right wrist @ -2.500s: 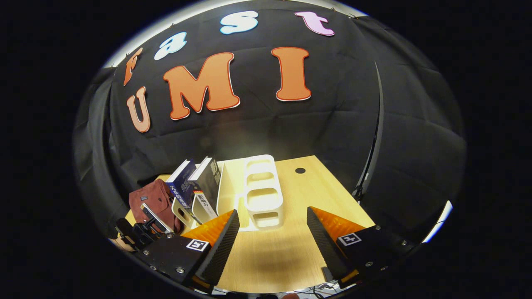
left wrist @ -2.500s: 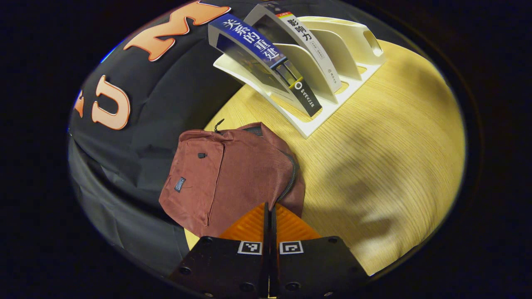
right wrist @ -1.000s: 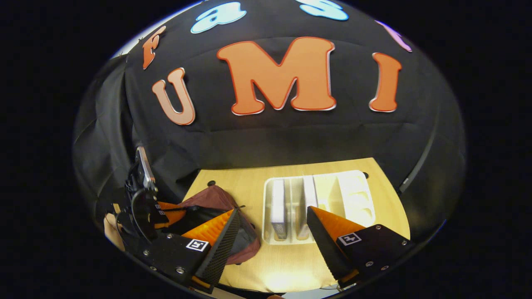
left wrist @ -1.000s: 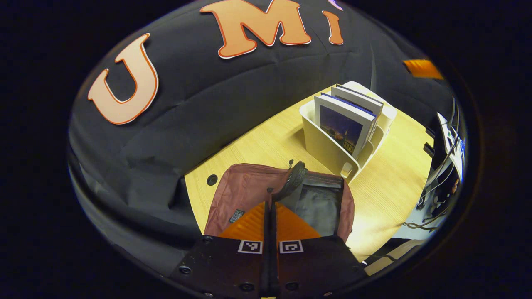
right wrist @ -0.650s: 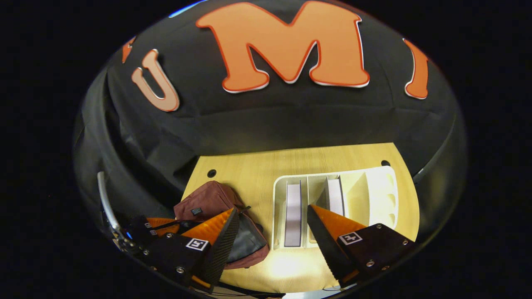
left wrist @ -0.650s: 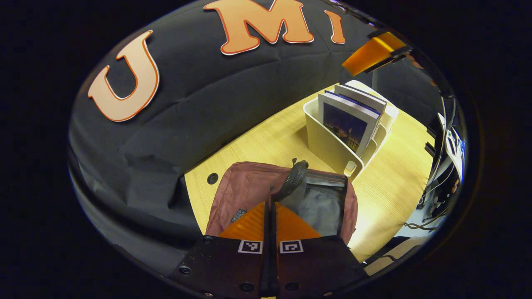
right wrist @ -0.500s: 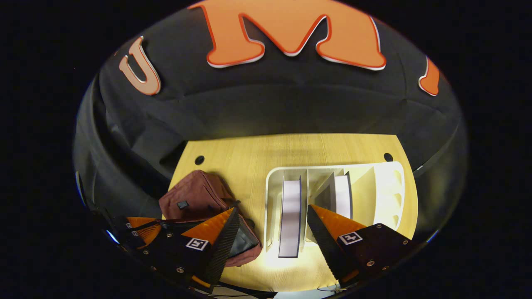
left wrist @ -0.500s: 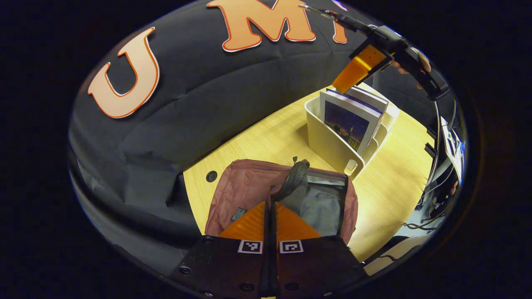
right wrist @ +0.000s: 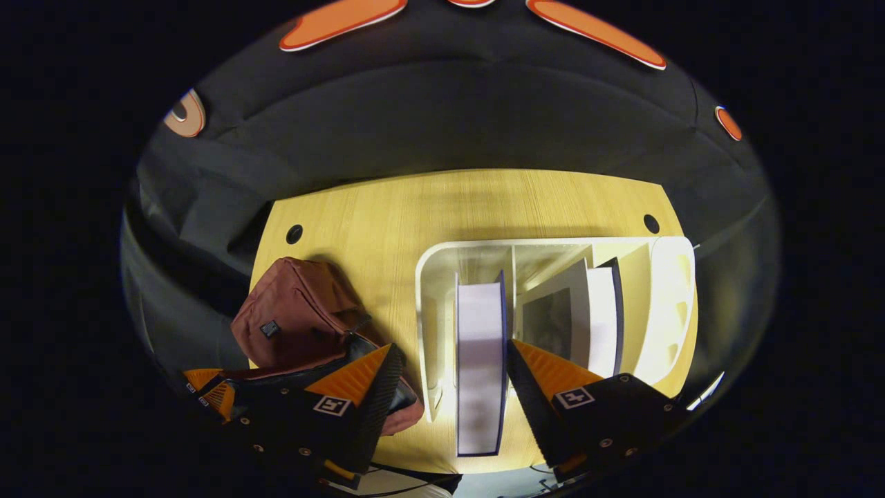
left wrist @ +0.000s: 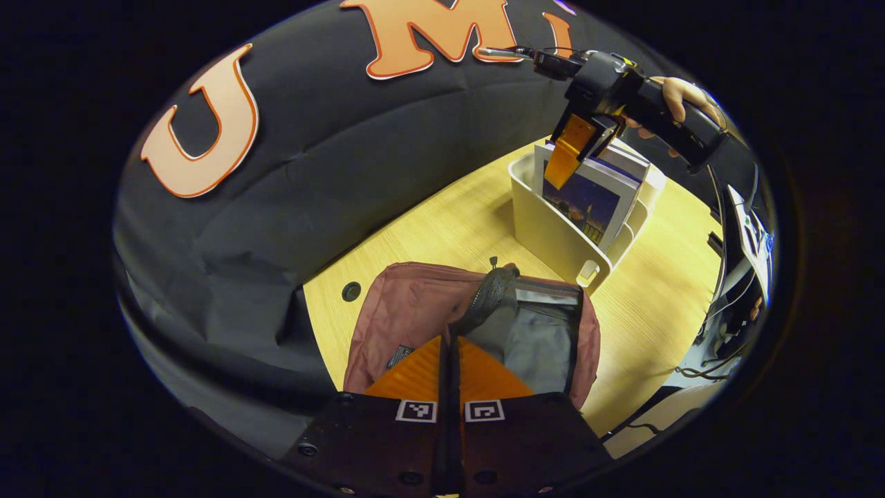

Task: Open the schoolbag, grab two books from the bookshelf and put them into the schoolbag.

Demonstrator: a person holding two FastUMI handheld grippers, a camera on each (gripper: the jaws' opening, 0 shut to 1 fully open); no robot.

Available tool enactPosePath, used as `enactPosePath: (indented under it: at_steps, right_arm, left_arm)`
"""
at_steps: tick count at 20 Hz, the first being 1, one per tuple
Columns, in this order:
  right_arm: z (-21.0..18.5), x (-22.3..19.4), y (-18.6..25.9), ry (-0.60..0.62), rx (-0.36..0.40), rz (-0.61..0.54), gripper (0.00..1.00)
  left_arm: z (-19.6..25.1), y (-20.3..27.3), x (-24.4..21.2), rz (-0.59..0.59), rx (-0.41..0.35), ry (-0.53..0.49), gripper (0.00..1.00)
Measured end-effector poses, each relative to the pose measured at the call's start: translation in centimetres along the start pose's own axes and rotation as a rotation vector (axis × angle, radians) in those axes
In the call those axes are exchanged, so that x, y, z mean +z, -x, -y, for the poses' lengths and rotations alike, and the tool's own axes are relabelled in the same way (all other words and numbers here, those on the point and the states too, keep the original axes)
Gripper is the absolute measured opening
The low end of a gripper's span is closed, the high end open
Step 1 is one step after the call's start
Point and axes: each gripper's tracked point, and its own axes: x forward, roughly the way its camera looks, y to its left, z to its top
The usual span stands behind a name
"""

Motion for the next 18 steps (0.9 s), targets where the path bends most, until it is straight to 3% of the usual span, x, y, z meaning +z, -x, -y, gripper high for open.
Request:
enactPosePath:
  at_steps: [3, 4, 5, 6, 7, 11, 18]
  right_arm:
    - [0.3, -0.5, -1.6, -0.041, -0.011, -0.039, 0.78]
    - [0.7, -0.8, -2.0, -0.046, -0.024, -0.047, 0.69]
    - [1.3, -0.8, -2.4, -0.057, -0.039, -0.054, 0.54]
    - [1.4, -1.0, -2.4, -0.083, -0.04, -0.062, 0.6]
    - [1.2, -0.7, -2.2, -0.11, -0.03, -0.062, 0.4]
    - [1.4, 0.3, -0.9, -0.141, -0.017, -0.029, 0.36]
    - [0.2, 1.5, 7.5, -0.063, -0.052, 0.102, 0.35]
  left_arm:
    - [-0.1, -0.1, -0.1, -0.006, -0.001, 0.006, 0.01]
    - [-0.2, -0.2, -0.1, -0.008, -0.002, 0.009, 0.01]
    - [-0.1, -0.3, -0.1, -0.01, -0.002, 0.013, 0.01]
    - [-0.2, -0.4, -0.3, -0.012, -0.005, 0.015, 0.01]
    - [-0.2, -0.5, -0.3, -0.013, -0.006, 0.019, 0.01]
    - [0.2, -0.7, -0.1, -0.017, -0.015, 0.027, 0.01]
    - [0.3, 0.0, 0.2, -0.003, -0.004, 0.017, 0.01]
